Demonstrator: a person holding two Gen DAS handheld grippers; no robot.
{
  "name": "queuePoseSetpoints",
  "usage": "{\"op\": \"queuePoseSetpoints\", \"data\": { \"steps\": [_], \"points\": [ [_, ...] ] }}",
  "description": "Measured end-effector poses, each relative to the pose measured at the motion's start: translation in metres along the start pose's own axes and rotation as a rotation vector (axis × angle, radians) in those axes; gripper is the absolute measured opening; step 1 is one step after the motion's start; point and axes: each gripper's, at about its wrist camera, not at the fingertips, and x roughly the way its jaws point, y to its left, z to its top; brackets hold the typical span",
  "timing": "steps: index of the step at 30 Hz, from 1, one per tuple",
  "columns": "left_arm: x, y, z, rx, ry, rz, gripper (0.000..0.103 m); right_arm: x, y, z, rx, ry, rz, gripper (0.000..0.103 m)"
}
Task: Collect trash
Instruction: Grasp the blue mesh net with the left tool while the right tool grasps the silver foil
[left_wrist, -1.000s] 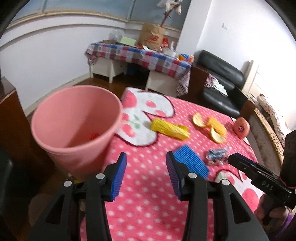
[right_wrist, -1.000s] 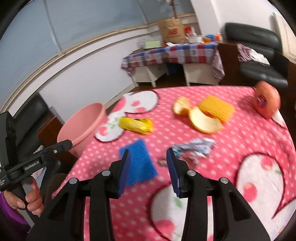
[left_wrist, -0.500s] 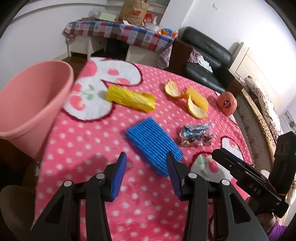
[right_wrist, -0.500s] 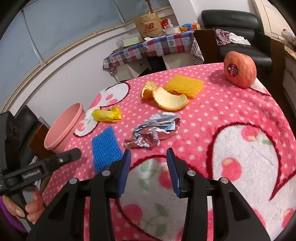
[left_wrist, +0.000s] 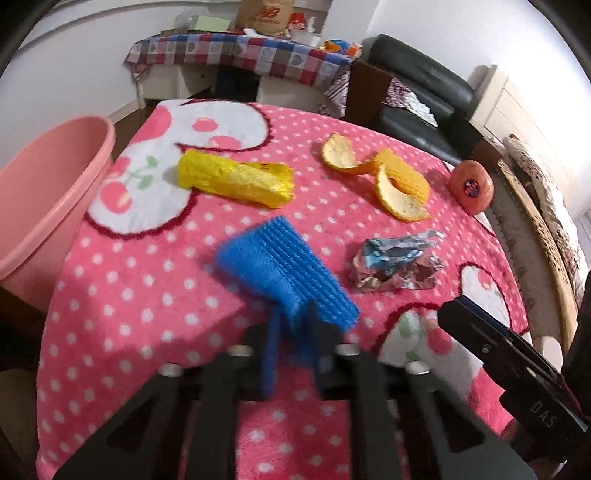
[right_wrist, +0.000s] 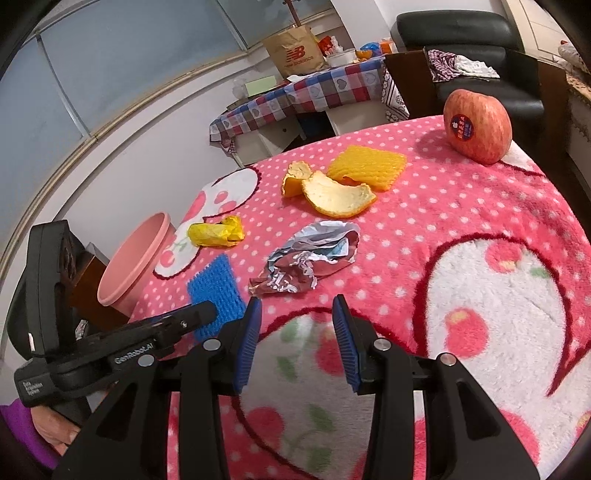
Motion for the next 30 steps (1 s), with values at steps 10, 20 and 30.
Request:
{"op": "queuePoseSetpoints", "data": {
  "steps": [10, 20, 30],
  "points": [
    [-0.036, -0.004, 0.001, 0.083, -0.129, -0.006, 0.005, 0.005, -0.005, 0.008, 0.058, 0.021, 0.03, 0.04],
    [-0.061, -0.008, -0.002, 0.145, -0.193, -0.021, 0.005, 0.034, -0.005, 0.022, 0.175, 0.082, 0.067, 0.047],
    [-0.061, -0.003, -0.005, 0.135, -0.191, -0.022, 0.005, 0.046, -0.004, 0.02, 0.17, 0.07, 0.019, 0.032]
  ]
}}
